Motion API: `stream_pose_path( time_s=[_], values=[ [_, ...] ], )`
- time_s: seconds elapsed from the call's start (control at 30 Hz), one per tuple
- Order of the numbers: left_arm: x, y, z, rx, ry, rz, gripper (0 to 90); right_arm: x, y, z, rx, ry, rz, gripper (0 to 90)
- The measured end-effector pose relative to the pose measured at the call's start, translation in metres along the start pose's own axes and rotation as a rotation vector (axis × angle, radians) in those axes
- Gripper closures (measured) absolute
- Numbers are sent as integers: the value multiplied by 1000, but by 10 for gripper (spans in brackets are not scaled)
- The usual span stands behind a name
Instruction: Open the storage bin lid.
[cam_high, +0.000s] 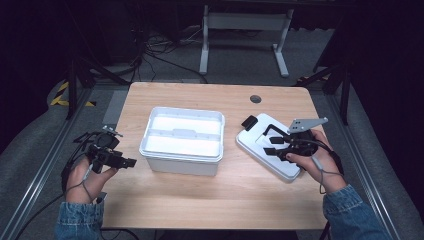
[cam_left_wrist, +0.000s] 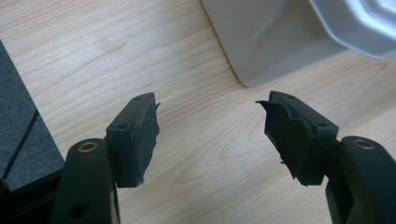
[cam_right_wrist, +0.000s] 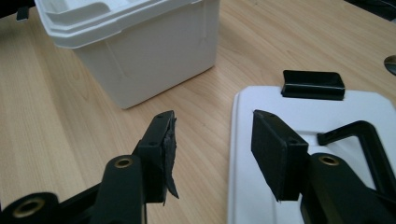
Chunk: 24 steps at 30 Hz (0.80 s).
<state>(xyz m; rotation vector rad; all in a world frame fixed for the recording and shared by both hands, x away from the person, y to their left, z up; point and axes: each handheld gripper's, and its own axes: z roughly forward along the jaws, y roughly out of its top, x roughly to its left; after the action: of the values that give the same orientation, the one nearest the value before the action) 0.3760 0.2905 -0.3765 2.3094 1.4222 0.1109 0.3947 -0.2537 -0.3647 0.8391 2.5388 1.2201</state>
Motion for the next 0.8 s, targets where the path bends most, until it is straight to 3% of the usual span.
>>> stream_pose_path(
  time_s=[0.3,0.6,0.8],
  values=[
    [-3,4,4,6,2,15,351,30,-23,4,-17,21,16,512],
    [-3,4,4,8,5,14,349,44,-33,4,11,34,8,500],
    [-4,1,4,6,16,8,338,51,-43,16,34,61,-14,497]
  ],
)
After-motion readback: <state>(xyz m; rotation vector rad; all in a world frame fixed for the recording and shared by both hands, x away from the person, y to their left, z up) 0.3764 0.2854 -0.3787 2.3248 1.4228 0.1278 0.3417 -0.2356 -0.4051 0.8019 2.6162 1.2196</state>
